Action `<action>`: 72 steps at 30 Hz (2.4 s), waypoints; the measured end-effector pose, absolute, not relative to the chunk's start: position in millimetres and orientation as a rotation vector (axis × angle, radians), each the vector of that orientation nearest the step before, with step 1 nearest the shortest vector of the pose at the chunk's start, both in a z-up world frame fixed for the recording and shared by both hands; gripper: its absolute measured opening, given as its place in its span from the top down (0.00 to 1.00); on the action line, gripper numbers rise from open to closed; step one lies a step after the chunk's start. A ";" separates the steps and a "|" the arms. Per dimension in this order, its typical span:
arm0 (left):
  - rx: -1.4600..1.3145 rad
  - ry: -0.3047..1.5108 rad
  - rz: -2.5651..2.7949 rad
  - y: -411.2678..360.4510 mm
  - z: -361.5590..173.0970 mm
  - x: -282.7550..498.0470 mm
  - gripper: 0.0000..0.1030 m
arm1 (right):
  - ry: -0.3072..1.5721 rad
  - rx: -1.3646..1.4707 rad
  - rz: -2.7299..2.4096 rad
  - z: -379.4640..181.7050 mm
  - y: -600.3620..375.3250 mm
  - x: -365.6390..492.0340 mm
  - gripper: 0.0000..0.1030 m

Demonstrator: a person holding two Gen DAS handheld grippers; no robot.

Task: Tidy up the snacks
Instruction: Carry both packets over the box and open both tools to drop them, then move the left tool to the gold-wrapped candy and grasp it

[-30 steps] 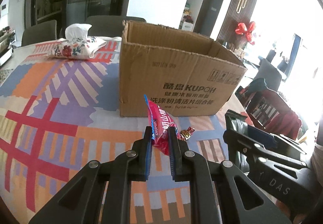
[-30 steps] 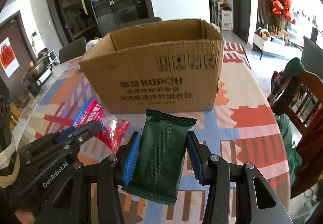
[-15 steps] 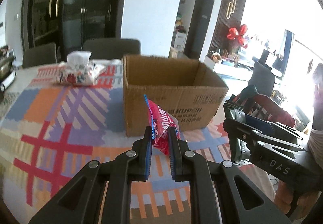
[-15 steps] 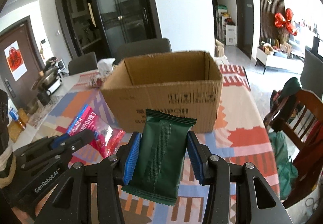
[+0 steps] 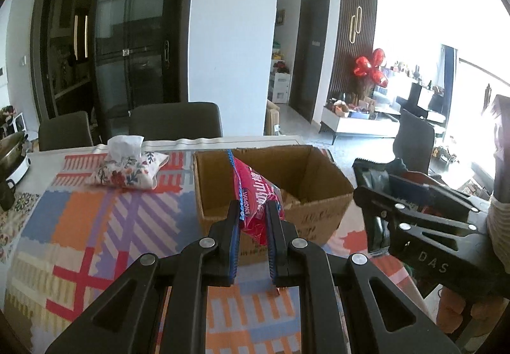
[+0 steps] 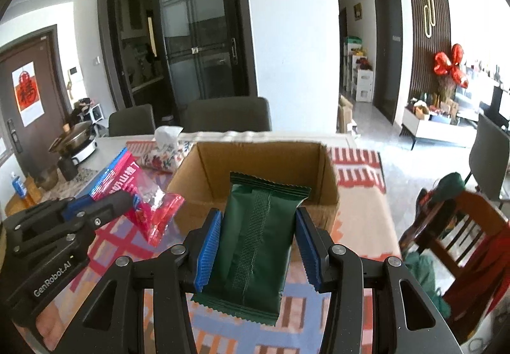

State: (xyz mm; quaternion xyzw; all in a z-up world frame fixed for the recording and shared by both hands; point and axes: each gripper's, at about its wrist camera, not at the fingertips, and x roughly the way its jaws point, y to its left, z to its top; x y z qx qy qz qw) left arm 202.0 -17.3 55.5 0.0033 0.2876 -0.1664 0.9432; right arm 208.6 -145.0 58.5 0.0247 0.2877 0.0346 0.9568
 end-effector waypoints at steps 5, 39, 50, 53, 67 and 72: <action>-0.010 0.597 -0.342 -18.0 63.5 223.5 0.85 | 0.556 0.016 0.056 74.5 -146.4 222.6 0.54; 0.079 0.779 -0.286 -59.4 22.6 344.4 0.82 | 0.750 -0.089 0.012 29.2 -162.4 354.6 0.54; 0.170 0.689 -0.238 -60.1 28.8 305.7 0.49 | 0.729 -0.038 -0.012 25.2 -176.3 326.1 0.35; 0.180 0.650 -0.262 -59.8 31.4 284.3 0.48 | 0.716 -0.002 -0.009 24.3 -180.3 303.2 0.35; 0.164 0.669 -0.340 -61.9 12.4 219.3 0.43 | 0.690 0.070 -0.096 7.9 -186.7 222.2 0.29; 0.161 0.727 -0.361 -68.8 -11.2 208.1 0.43 | 0.721 0.092 -0.111 -7.5 -192.7 209.7 0.29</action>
